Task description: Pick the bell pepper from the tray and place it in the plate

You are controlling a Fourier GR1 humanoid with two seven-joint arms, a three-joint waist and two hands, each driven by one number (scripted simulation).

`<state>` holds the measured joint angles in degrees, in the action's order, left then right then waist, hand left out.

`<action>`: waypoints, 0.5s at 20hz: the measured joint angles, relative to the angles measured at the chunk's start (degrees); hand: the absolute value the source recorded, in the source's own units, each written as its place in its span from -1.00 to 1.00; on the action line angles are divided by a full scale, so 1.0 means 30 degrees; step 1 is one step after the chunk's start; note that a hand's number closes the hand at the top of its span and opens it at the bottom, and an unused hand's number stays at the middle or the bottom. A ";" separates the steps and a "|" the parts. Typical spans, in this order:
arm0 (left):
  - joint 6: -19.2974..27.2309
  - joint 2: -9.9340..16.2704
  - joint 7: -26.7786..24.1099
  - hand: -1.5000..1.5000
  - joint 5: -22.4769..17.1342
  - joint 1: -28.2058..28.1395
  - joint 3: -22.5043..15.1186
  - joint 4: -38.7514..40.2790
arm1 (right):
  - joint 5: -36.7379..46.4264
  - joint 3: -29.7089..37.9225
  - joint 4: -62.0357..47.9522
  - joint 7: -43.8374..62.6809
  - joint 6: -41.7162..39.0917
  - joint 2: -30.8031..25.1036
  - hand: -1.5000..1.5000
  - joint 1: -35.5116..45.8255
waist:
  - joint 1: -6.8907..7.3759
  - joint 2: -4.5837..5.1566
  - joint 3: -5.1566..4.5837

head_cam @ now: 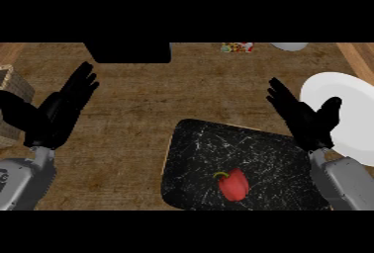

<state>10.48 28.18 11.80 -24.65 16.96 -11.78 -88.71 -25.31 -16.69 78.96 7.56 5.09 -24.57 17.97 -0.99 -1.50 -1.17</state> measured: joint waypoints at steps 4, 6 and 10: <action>0.0795 -0.0266 -0.0116 0.00 0.0853 -0.0649 -0.0208 0.0714 | -0.0059 -0.1461 0.2361 -0.0255 -0.2294 0.0077 1.00 0.0614 | 0.0319 0.0240 0.0242; 0.1232 -0.0222 -0.0070 0.00 0.1337 -0.1170 -0.0342 0.1315 | -0.0243 -0.2644 0.3808 -0.0397 -0.4042 0.0300 1.00 0.1517 | 0.0701 0.0281 0.0288; 0.1569 -0.0384 0.0308 0.00 0.1589 -0.2153 -0.0727 0.2144 | 0.4882 -0.3023 0.6038 -0.2239 -0.4805 -0.2803 1.00 0.4797 | 0.0714 -0.0516 0.0139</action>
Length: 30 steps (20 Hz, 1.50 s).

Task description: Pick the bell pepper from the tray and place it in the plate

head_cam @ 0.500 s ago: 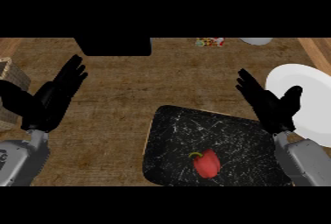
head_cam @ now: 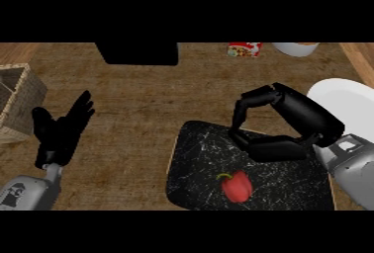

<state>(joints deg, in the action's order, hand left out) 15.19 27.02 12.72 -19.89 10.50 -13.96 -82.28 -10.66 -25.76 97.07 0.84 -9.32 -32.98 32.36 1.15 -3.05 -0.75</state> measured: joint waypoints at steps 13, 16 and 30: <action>0.2118 -0.1734 -0.1344 0.00 0.1789 -0.1953 -0.0914 0.0312 | 0.2969 -0.1937 -0.0999 -1.1354 -0.2699 -0.1276 -1.00 -0.5014 | -0.0307 0.1017 0.0282; 0.2240 -0.1884 -0.1544 0.00 0.2000 -0.2132 -0.0944 0.0341 | 0.5523 -0.2098 -0.0965 -1.1750 -0.2175 -0.2014 -1.00 -0.4292 | -0.0282 0.0990 0.0268; 0.2139 -0.2313 -0.1169 0.00 0.2472 -0.2046 -0.0649 0.0416 | 1.2330 -0.4017 0.2878 -0.4877 -0.5510 -0.3444 -1.00 -0.1344 | -0.0315 0.0961 0.0225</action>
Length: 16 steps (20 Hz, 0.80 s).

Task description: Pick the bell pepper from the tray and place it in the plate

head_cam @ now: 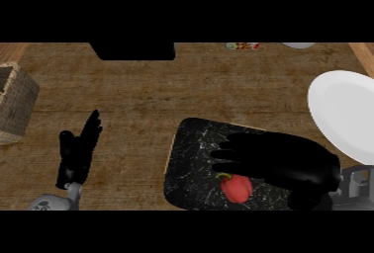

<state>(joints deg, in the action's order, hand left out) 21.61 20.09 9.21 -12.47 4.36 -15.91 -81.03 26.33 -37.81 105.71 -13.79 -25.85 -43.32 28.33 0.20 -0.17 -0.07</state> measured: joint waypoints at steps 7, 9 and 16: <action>-0.0362 -0.0177 0.0242 0.00 0.0450 -0.0129 0.0424 -0.0368 | 0.2257 -0.0793 -0.0336 0.1991 -0.2425 0.1828 -1.00 0.0085 | 0.0022 0.0033 0.0022; -0.0266 -0.0436 0.0189 0.00 0.0807 -0.0410 0.0416 -0.0488 | 0.2798 -0.0692 -0.0167 0.2457 -0.3108 0.2387 -1.00 -0.0134 | 0.0006 0.0035 0.0024; -0.0888 -0.0998 0.0518 0.00 0.1396 -0.0309 0.1048 -0.0457 | 0.5451 -0.0366 -0.1018 0.1044 -0.3673 0.3523 -1.00 -0.1117 | -0.0020 0.0050 0.0024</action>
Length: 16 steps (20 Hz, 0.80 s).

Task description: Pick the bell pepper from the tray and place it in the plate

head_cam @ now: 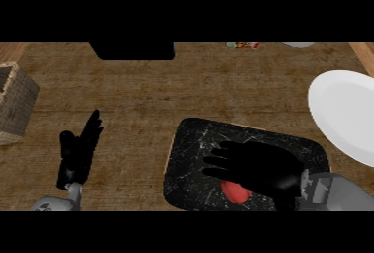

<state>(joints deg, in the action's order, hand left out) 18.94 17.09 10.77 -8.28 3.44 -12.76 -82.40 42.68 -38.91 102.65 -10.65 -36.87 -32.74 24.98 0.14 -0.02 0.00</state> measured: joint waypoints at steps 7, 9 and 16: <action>-0.0247 -0.0453 0.0474 0.00 0.0802 -0.0342 0.0375 -0.0634 | 0.1917 0.0113 -0.0586 0.0067 -0.1158 0.2102 -1.00 -0.0284 | 0.0022 -0.0002 0.0000; -0.0564 -0.0624 0.0246 0.00 0.0866 -0.0366 0.0624 -0.0321 | 0.2602 0.0150 -0.0992 -0.0357 -0.0874 0.2428 -1.00 -0.0580 | 0.0015 0.0001 -0.0001; -0.1024 -0.1133 0.0322 0.00 0.1496 -0.0389 0.1146 -0.0304 | 0.4529 0.0557 -0.2217 -0.1703 -0.0339 0.3274 1.00 -0.1191 | 0.0016 -0.0001 0.0008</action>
<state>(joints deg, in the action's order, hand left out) 15.87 13.69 11.74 -3.80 2.27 -9.33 -83.31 56.27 -37.24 96.00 -15.76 -37.89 -22.92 21.41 0.19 -0.02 0.02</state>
